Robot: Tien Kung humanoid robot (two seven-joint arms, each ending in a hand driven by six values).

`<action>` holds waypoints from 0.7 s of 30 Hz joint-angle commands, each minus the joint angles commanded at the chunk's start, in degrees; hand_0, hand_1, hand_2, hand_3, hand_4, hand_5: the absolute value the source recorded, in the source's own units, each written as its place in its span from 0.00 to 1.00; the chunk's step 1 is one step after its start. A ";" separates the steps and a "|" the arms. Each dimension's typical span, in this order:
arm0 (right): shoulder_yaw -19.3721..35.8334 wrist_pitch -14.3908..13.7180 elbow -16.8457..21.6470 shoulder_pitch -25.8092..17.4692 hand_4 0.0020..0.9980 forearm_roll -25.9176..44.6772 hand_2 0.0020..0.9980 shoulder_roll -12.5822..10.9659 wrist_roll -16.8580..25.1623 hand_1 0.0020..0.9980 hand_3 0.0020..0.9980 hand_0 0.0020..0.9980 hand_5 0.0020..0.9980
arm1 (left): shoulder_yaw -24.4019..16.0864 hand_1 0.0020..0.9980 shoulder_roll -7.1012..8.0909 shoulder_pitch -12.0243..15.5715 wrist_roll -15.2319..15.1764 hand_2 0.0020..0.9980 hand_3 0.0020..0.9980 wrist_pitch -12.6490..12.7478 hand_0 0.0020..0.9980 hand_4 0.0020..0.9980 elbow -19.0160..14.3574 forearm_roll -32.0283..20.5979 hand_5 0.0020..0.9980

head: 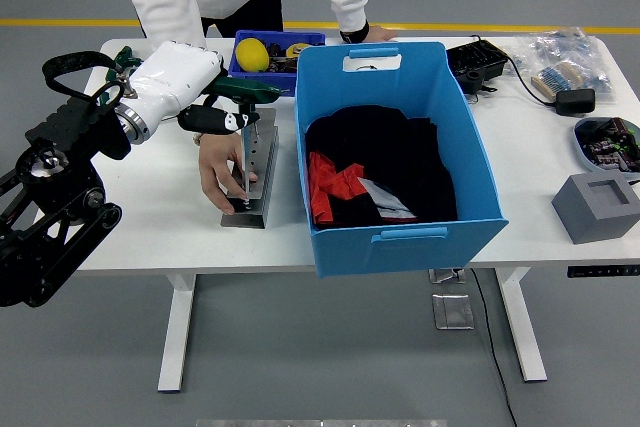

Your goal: Lift tool from toolbox,place it in box,lift tool from toolbox,place it in box

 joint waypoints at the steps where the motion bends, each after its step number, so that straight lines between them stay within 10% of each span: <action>1: 0.05 0.00 0.00 0.01 0.81 -0.05 0.70 0.01 -0.03 0.61 0.55 0.64 0.64 | -0.05 0.00 0.14 -0.11 0.03 0.00 0.06 -0.15 0.14 0.78 -0.34 0.00 0.59; 21: 0.51 0.05 0.00 -0.03 0.81 -0.48 0.70 0.05 -0.10 0.61 0.55 0.64 0.64 | -2.28 0.00 4.53 -2.61 2.18 0.00 0.06 -5.82 0.14 0.76 -7.98 -10.56 0.58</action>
